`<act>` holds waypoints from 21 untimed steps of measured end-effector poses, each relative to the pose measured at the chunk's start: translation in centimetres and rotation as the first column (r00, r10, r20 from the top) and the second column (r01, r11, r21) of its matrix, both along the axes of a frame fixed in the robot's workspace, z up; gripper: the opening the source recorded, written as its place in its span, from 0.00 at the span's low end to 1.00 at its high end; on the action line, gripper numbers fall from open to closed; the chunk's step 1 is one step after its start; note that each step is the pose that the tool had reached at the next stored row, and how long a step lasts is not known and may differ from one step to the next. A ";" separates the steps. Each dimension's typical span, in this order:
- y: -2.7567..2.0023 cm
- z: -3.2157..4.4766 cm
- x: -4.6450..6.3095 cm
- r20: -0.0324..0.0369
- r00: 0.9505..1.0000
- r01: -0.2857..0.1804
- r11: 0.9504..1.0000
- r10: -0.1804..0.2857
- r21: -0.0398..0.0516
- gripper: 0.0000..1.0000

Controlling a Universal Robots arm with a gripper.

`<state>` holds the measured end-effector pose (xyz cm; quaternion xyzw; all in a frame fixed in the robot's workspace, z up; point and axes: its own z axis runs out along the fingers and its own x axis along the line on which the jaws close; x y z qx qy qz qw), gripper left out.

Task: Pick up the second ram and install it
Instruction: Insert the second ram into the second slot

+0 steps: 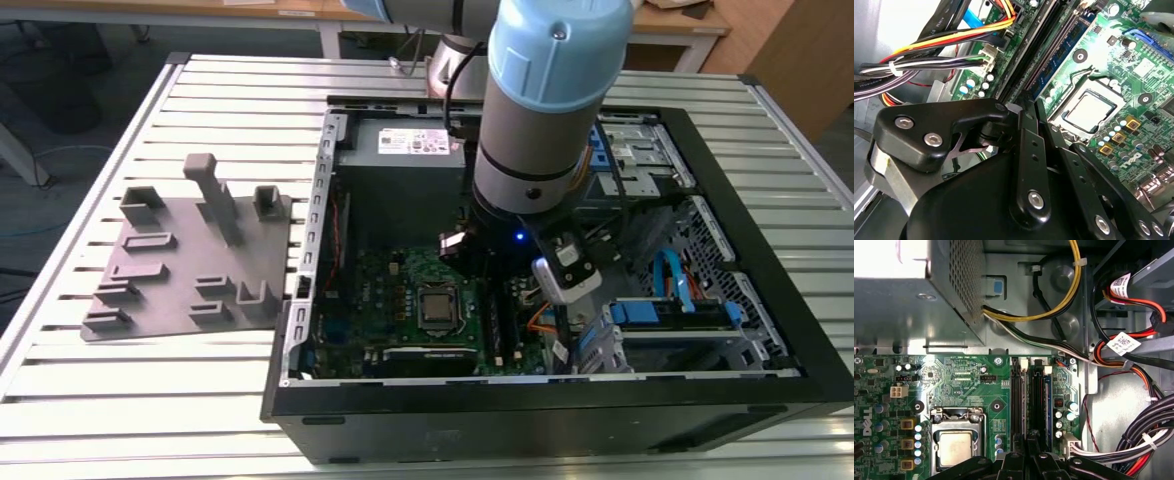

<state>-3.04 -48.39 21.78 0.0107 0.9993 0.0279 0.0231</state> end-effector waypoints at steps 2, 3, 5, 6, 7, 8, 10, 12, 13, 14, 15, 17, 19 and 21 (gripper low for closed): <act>0.01 0.00 0.0 0.000 1.000 0.000 1.000 0.000 0.000 0.11; 0.01 0.00 0.0 0.000 1.000 0.000 1.000 0.000 0.000 0.11; 0.01 0.00 0.0 0.000 1.000 0.000 1.000 0.000 -0.001 0.11; 0.01 0.02 0.0 0.000 1.000 0.000 1.000 0.000 -0.001 0.11; 0.01 0.04 0.0 0.000 1.000 0.000 1.000 0.000 -0.002 0.11; 0.03 0.03 0.0 0.000 1.000 0.000 1.000 0.000 -0.003 0.11; 0.03 0.04 0.0 0.000 1.000 0.000 1.000 0.000 -0.003 0.11; 0.03 0.04 0.0 0.000 1.000 -0.002 1.000 0.002 -0.003 0.11; 0.03 0.04 0.0 0.000 1.000 -0.005 1.000 0.005 -0.003 0.11; 0.03 0.04 0.0 -0.001 1.000 -0.008 1.000 0.008 -0.003 0.11; 0.03 0.04 0.1 -0.001 1.000 -0.010 1.000 0.010 -0.003 0.11; 0.03 0.04 0.1 -0.001 1.000 -0.013 1.000 0.013 -0.003 0.11; 0.03 0.02 0.1 -0.001 1.000 -0.014 1.000 0.014 -0.003 0.11; 0.03 -0.04 0.1 -0.001 1.000 -0.016 1.000 0.016 -0.003 0.11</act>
